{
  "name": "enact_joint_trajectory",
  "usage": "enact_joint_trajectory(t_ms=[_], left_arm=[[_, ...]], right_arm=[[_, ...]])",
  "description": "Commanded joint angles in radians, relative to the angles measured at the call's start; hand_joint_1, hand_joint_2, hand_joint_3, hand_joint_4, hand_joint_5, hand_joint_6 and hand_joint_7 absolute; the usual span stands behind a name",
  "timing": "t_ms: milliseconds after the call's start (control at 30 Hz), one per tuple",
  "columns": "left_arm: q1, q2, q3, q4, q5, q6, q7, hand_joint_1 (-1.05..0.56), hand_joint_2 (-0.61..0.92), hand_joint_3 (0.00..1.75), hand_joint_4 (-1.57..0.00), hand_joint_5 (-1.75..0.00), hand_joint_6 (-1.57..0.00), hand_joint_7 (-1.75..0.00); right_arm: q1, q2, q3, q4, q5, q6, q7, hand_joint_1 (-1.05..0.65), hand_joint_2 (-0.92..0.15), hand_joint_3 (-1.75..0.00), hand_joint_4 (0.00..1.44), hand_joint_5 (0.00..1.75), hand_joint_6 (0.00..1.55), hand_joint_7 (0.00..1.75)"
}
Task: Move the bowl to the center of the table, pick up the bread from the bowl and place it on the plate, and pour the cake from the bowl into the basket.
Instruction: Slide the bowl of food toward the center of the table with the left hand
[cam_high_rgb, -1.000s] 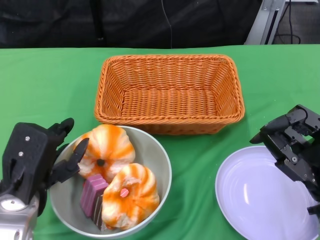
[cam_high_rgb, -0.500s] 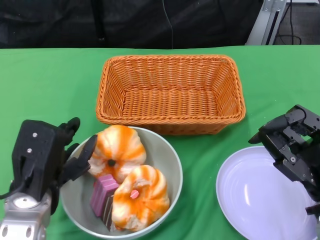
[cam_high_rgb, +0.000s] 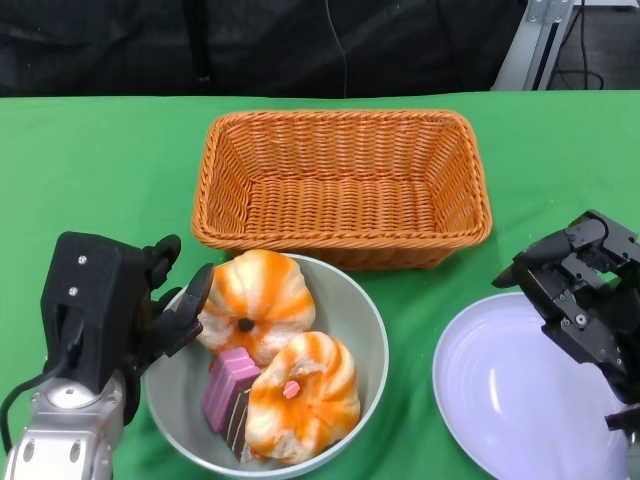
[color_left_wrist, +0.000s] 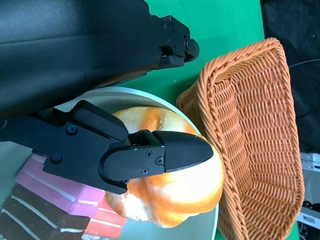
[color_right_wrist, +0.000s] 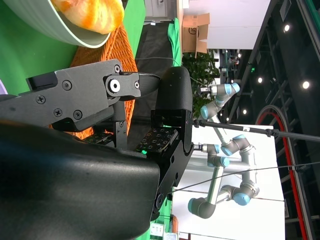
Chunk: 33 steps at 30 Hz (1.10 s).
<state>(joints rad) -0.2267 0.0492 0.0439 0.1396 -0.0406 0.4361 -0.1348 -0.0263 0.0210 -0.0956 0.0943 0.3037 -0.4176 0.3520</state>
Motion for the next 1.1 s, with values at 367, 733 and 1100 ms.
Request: enact_joint_trajectory(t_ms=[367, 733, 1100], left_arm=[[-0.036, -0.048, -0.046, 0.035, -0.007, 0.051, 0.0, -0.82, 0.92, 0.59, -0.07, -0.01, -0.04, 0.0], [-0.06, -0.055, -0.076, 0.031, -0.009, 0.069, -0.009, -0.81, 0.92, 0.61, -0.03, 0.0, 0.0, 0.0], [-0.056, -0.056, -0.082, 0.013, -0.016, 0.068, -0.016, -0.81, 0.92, 0.62, -0.02, 0.0, 0.0, 0.0]], right_arm=[[0.017, -0.002, -0.005, -0.02, 0.004, -0.002, -0.015, -0.19, -0.92, -0.26, 0.73, 1.46, 0.75, 1.1], [0.02, -0.003, -0.005, -0.021, 0.006, 0.003, -0.013, -0.21, -0.92, -0.24, 0.73, 1.46, 0.75, 1.1], [0.018, -0.002, -0.011, -0.016, 0.01, -0.001, -0.008, -0.19, -0.92, -0.26, 0.72, 1.46, 0.75, 1.1]])
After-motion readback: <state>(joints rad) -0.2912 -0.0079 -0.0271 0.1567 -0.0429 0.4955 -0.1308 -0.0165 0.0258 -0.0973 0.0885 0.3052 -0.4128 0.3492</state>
